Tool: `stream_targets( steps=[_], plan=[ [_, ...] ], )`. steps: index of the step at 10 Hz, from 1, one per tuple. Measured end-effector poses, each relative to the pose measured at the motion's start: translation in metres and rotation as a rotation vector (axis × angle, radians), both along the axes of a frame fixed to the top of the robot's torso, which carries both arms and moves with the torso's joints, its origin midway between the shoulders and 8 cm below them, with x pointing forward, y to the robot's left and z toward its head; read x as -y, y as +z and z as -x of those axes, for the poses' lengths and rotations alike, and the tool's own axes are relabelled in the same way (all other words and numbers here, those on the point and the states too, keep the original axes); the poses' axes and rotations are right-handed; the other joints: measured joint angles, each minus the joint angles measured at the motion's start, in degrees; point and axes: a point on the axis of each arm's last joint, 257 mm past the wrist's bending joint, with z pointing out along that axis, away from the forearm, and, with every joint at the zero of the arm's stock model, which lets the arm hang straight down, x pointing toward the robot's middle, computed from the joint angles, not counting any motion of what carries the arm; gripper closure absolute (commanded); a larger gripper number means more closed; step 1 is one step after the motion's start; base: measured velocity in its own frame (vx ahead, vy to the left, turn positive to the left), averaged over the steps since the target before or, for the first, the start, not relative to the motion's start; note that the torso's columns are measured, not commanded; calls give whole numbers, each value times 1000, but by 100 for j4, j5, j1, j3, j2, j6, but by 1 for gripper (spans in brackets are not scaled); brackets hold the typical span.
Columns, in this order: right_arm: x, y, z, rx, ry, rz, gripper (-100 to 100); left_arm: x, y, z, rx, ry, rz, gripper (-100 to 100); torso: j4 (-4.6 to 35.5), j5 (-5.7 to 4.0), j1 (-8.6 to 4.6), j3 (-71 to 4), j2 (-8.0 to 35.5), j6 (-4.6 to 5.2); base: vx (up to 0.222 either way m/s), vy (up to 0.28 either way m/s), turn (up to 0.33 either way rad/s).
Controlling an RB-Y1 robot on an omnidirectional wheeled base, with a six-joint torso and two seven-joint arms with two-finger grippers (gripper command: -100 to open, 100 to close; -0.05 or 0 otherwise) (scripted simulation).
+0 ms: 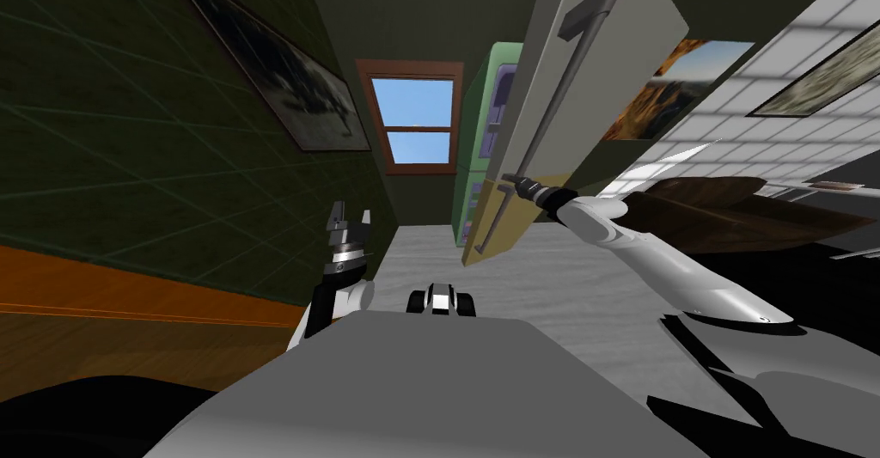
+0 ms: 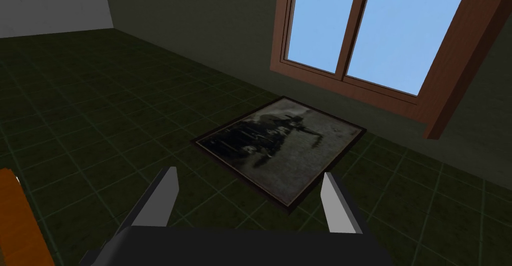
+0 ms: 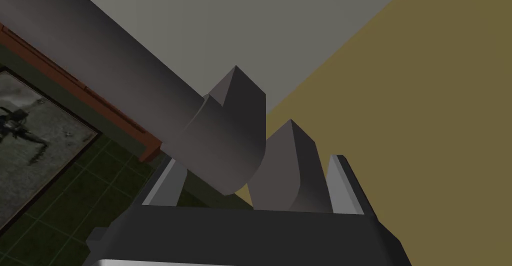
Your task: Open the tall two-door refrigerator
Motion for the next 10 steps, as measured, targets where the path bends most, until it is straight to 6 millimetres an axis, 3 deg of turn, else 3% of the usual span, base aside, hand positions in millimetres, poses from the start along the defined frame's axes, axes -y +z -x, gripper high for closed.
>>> stream_targets(
  steps=[2, 3, 5, 10],
  plan=[
    [-27, 3, 6, 8, 53, -7, 100, 0, 0, 0, 0, 0, 0, 0, 1, -11, -23, 28, 36, 1, -179, -256, 107],
    [-32, 0, 7, 2, 61, 2, 100, 0, 0, 0, 0, 0, 0, 0, -8, 2, 34, -3, -12, 11, -77, -153, 44],
    [-50, -2, 12, -5, 98, 6, 100, 0, 0, 0, 0, 0, 0, 0, -18, 14, 16, -11, -19, -34, -125, -277, 115],
    [-96, -3, 24, -4, 195, -2, 100, 0, 0, 0, 0, 0, 0, 0, -11, -6, -25, -10, -15, 10, -146, -273, 78]
  ],
)
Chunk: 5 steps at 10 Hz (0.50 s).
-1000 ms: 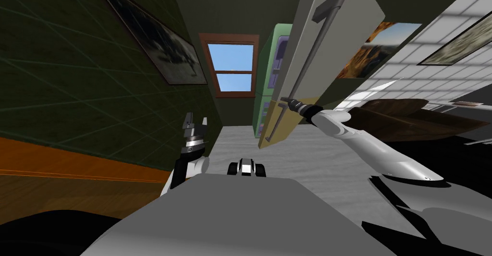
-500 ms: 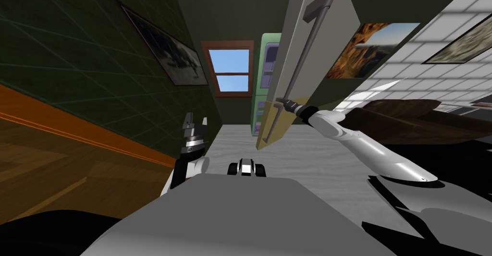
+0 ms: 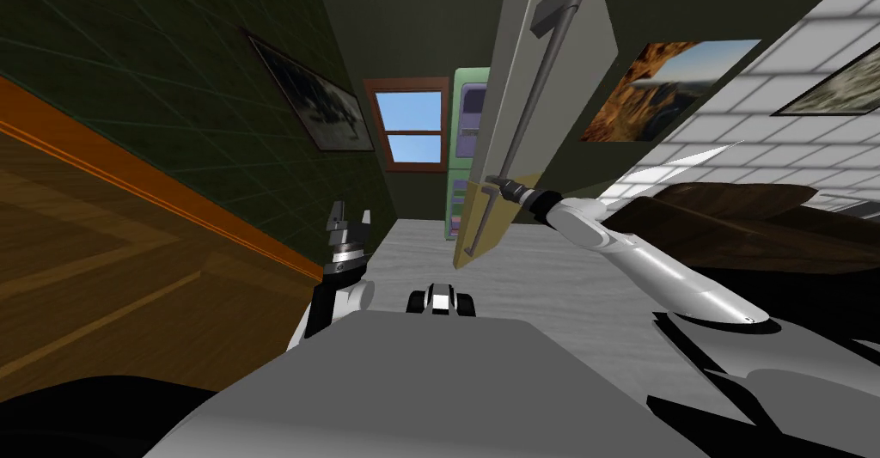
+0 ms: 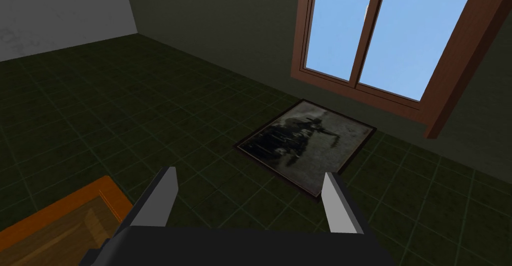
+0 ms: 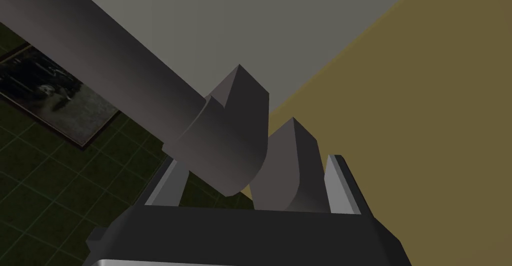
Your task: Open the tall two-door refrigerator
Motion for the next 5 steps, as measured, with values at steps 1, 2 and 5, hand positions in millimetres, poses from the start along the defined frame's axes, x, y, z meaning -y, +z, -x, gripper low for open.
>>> stream_targets(
  steps=[1, 2, 5],
  plan=[
    [-11, 1, 4, 4, 20, 2, 100, 0, 0, 0, 0, 0, 0, 0, -1, 5, 16, 2, 3, -19, -102, -246, 65],
    [-18, 0, 6, -2, 36, 2, 100, 0, 0, 0, 0, 0, 0, 0, 2, 6, 17, -9, -10, -9, -129, -290, 80],
    [-42, 4, 16, 5, 91, -1, 100, 0, 0, 0, 0, 0, 0, 0, 6, -6, 7, 14, 21, 3, -160, -274, 72]
  ],
)
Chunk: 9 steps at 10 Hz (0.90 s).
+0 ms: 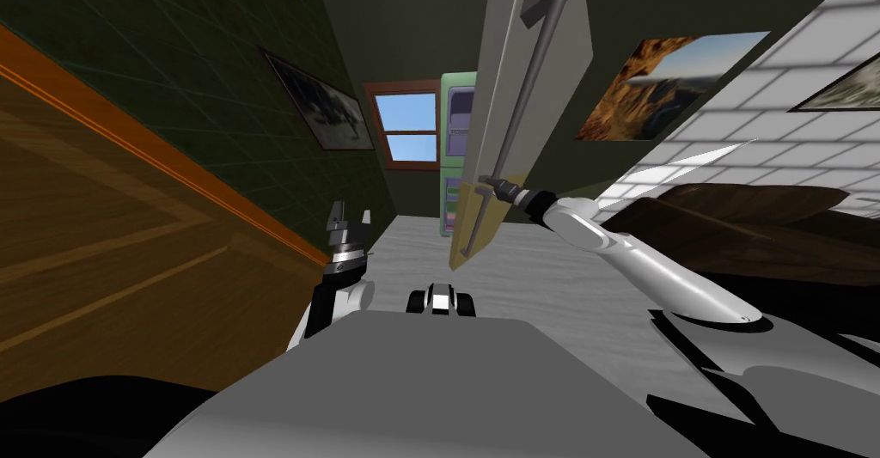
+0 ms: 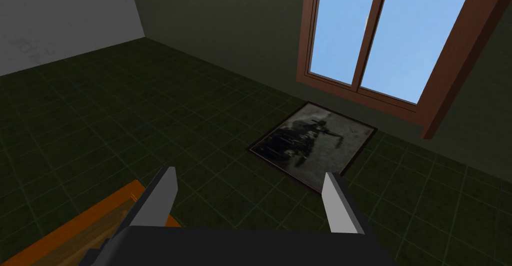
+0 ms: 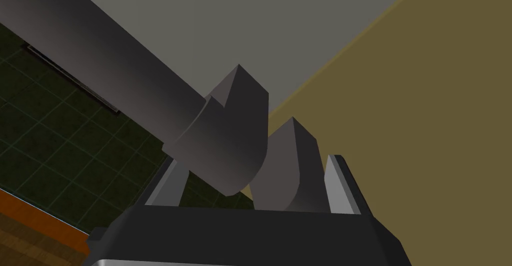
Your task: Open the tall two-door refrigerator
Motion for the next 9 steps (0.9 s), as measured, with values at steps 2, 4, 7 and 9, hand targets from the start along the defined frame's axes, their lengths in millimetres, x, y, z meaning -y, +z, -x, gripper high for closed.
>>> stream_targets(
  steps=[2, 4, 7, 9],
  plan=[
    [-16, 3, 7, 5, 35, 6, 100, 0, 0, 0, 0, 0, 0, 0, 1, 5, 23, 7, 18, -23, -146, -270, 78],
    [-23, 1, 11, 4, 51, 21, 100, 0, 0, 0, 0, 0, 0, 0, -6, 15, 64, -11, -10, -20, -39, -155, 38],
    [-47, -3, 23, -6, 105, 18, 100, 0, 0, 0, 0, 0, 0, 0, -11, 14, 16, -18, -28, -15, -45, -280, 119],
    [-63, -2, 32, -8, 147, 12, 100, 0, 0, 0, 0, 0, 0, 0, -4, 3, -18, -12, -16, -11, -83, -273, 87]
  ],
)
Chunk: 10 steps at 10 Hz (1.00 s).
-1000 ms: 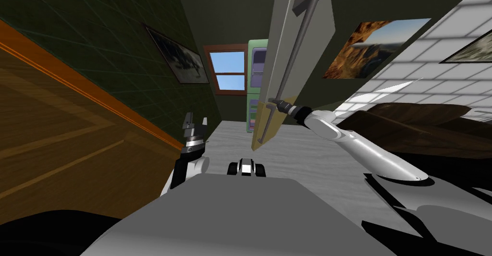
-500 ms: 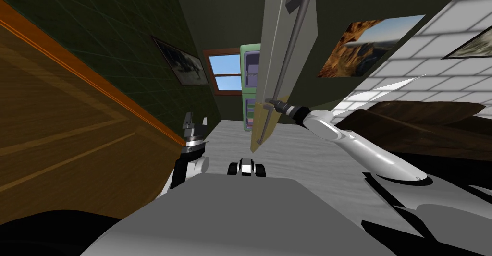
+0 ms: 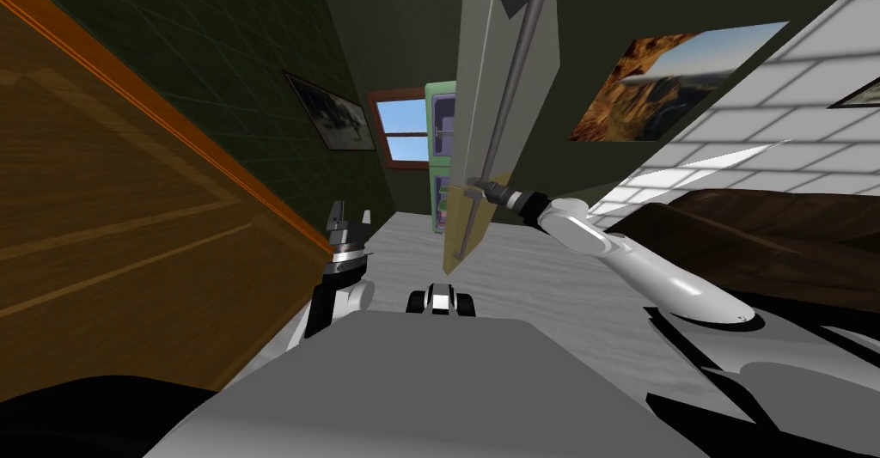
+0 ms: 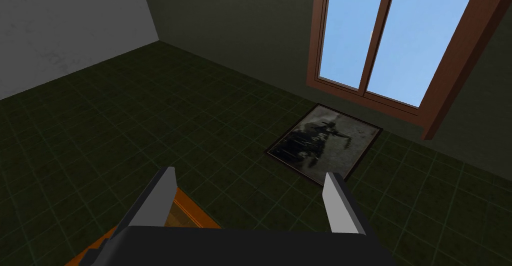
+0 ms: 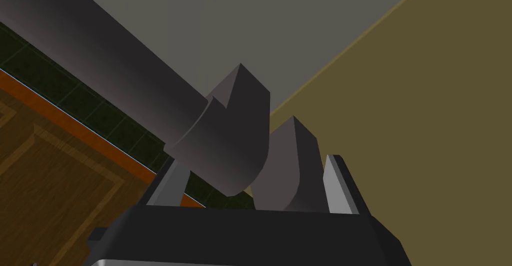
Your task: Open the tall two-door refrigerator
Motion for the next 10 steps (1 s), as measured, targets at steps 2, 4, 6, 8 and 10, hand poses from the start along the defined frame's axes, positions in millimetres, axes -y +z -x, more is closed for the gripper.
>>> stream_targets(
  steps=[2, 4, 6, 8, 10],
  plan=[
    [-13, 0, 8, 0, 28, 0, 100, 0, 0, 0, 0, 0, 0, 0, -2, -1, 3, -4, -3, 2, -70, -266, 56],
    [-24, -3, 15, -1, 54, 2, 100, 0, 0, 0, 0, 0, 0, 0, -9, 3, 17, -26, -27, -7, -72, -268, 96],
    [-37, 0, 24, 2, 87, 0, 100, 0, 0, 0, 0, 0, 0, 0, -4, 5, 33, -16, -11, -2, -72, -258, 73],
    [-43, 11, 30, 4, 106, 5, -100, 0, 0, 0, 0, 0, 0, 0, -7, 18, 78, -8, -8, -13, -20, -37, 15],
    [-38, 28, 26, 2, 100, 6, -100, 0, 0, 0, 0, 0, 1, 0, -17, 41, 119, 1, -8, -34, 10, 64, -17]
  ],
)
